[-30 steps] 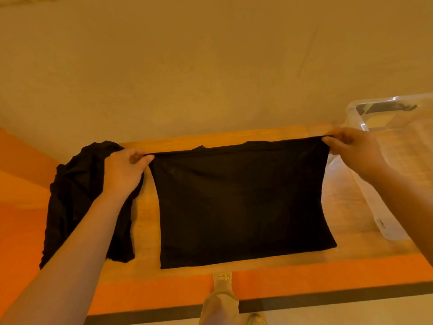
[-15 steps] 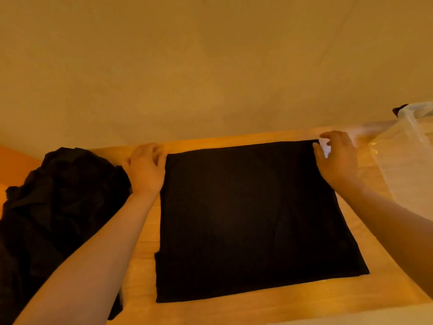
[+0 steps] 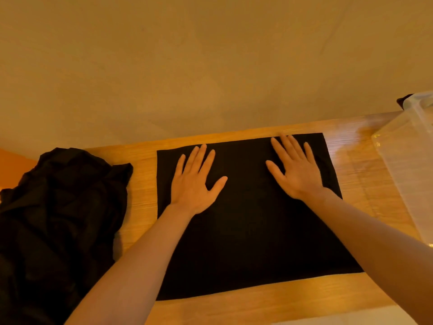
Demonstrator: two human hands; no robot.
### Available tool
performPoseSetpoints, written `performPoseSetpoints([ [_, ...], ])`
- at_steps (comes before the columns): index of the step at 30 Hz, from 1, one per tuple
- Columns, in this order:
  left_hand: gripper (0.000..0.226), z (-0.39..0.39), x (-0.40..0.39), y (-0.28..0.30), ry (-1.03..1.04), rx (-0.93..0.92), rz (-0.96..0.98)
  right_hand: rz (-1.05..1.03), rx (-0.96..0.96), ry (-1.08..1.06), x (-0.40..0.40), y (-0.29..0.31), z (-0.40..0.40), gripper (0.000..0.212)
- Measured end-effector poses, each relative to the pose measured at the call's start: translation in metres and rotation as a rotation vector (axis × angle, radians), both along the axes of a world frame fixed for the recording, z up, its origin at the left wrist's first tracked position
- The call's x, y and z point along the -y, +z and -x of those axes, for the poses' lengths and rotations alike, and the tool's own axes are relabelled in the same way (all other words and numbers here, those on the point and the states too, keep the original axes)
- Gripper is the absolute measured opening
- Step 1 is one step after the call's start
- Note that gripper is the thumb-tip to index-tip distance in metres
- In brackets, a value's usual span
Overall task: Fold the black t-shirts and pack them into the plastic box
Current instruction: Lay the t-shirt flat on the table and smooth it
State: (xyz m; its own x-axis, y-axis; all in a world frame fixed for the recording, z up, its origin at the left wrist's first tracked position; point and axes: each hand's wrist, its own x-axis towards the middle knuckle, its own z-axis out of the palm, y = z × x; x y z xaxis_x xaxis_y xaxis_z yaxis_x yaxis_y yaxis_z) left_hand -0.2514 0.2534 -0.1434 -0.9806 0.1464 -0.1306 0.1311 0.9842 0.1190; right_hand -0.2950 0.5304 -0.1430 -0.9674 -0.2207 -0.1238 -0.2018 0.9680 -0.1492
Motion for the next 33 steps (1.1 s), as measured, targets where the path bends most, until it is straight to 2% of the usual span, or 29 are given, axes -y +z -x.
performPoseSetpoints([
  [4, 0.077, 0.000, 0.033, -0.005, 0.131, -0.022, 0.014, -0.004, 0.022, -0.122, -0.038, -0.001, 0.006, 0.070],
  [8, 0.076, -0.002, 0.044, -0.004, 0.147, -0.009, 0.003, -0.002, 0.033, -0.110, -0.051, 0.000, 0.008, 0.073],
  [11, 0.073, -0.010, 0.033, 0.003, 0.164, -0.073, -0.067, 0.039, 0.005, -0.101, -0.041, 0.008, 0.000, 0.072],
  [15, 0.065, -0.046, -0.002, 0.017, 0.043, -0.173, -0.088, 0.095, -0.107, 0.036, -0.009, 0.025, -0.047, 0.062],
  [19, 0.066, -0.098, -0.031, 0.014, 0.041, -0.106, -0.151, 0.078, -0.086, 0.069, 0.010, 0.021, -0.115, 0.061],
  [23, 0.069, -0.147, -0.031, 0.003, 0.105, -0.043, -0.068, 0.048, -0.042, 0.021, -0.009, 0.004, -0.162, 0.062],
  [33, 0.068, -0.196, -0.031, 0.006, 0.143, -0.081, -0.069, 0.068, -0.071, 0.055, -0.036, 0.006, -0.191, 0.062],
])
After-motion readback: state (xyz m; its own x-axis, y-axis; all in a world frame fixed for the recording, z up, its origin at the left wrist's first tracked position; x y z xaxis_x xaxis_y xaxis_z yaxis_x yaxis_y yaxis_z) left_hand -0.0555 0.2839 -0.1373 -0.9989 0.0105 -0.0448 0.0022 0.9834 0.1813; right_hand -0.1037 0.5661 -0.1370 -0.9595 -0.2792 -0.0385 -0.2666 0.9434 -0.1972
